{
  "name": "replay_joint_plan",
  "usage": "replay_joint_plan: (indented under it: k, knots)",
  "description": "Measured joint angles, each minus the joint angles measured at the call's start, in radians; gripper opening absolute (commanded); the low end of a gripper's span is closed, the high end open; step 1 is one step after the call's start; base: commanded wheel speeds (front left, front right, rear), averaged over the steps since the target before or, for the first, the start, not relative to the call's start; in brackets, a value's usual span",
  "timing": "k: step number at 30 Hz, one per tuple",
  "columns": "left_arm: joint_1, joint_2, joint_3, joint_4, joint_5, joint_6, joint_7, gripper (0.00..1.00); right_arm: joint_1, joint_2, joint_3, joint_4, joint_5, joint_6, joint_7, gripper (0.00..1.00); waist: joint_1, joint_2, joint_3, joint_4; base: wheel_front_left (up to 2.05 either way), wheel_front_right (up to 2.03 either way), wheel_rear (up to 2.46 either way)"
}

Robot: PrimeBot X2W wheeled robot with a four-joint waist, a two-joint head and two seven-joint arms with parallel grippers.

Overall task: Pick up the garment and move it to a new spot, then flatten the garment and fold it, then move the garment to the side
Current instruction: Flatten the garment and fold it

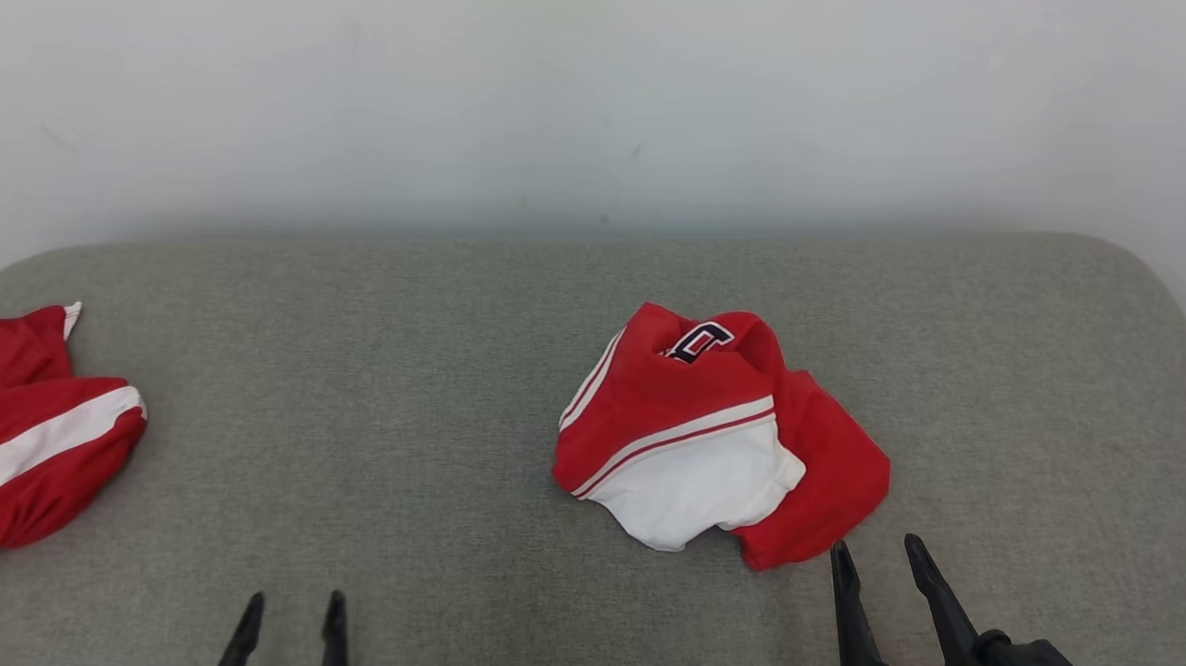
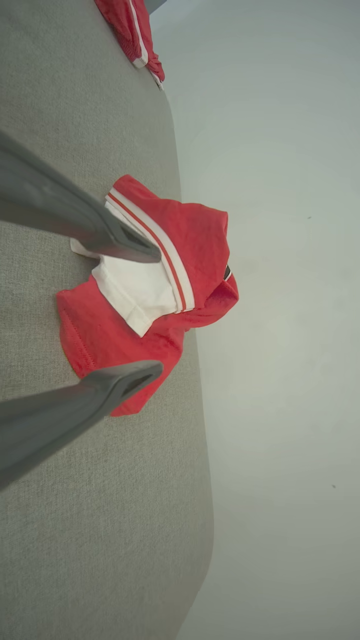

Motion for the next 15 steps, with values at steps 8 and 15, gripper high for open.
replay_joint_plan:
  k: [8,15]
  knots:
    - [-0.126,0.000,-0.140,0.077,0.008,-0.021,0.000,1.00,-0.024,0.000,0.011,-0.006,0.016,0.000,0.000,1.00,0.0000,0.0000,0.020,-0.063,0.00,0.00,0.00]
    - [-0.263,0.013,-0.297,0.160,0.001,-0.026,0.000,1.00,-0.052,-0.001,0.018,-0.014,0.035,0.000,0.000,1.00,0.0000,0.0000,0.058,-0.158,0.00,0.00,0.00]
